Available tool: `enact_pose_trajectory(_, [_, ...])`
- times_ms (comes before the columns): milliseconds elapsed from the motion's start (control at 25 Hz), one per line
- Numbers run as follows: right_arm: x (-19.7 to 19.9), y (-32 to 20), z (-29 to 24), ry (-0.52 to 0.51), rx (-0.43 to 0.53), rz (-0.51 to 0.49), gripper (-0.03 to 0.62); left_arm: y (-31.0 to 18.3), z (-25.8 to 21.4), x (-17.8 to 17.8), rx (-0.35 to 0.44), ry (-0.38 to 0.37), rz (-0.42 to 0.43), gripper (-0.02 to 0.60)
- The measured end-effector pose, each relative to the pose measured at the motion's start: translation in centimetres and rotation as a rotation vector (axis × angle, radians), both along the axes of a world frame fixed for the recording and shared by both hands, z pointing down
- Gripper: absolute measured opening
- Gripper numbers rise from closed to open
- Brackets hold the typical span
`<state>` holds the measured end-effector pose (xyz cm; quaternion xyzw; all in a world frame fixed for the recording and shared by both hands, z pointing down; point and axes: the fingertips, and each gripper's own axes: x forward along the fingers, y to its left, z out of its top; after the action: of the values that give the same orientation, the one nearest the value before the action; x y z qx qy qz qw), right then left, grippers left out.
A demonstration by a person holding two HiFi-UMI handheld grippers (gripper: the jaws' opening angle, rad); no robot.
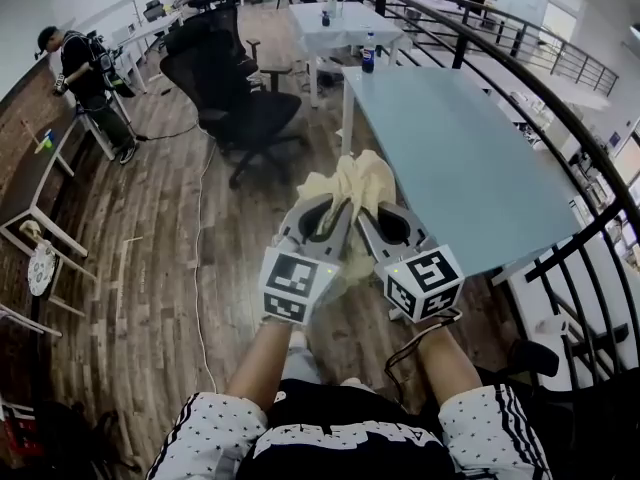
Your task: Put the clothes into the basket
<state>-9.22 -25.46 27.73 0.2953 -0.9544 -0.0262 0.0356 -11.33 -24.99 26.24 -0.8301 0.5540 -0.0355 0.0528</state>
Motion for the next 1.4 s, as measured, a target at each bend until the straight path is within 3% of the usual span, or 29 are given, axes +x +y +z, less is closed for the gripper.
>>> enact_pose_trajectory(440, [1.6,-1.3,0.9,0.017,0.009,0.021,0.046,-1.3,1.0,1.6,0.006,0.025,0.023,0.049])
enact_pose_trajectory(1400, [-4.2,-9.1,1.4,0.011,-0.02,0.057,0.046,-9.3,1.5,-4.3,-0.031,0.015,0.077,0.049])
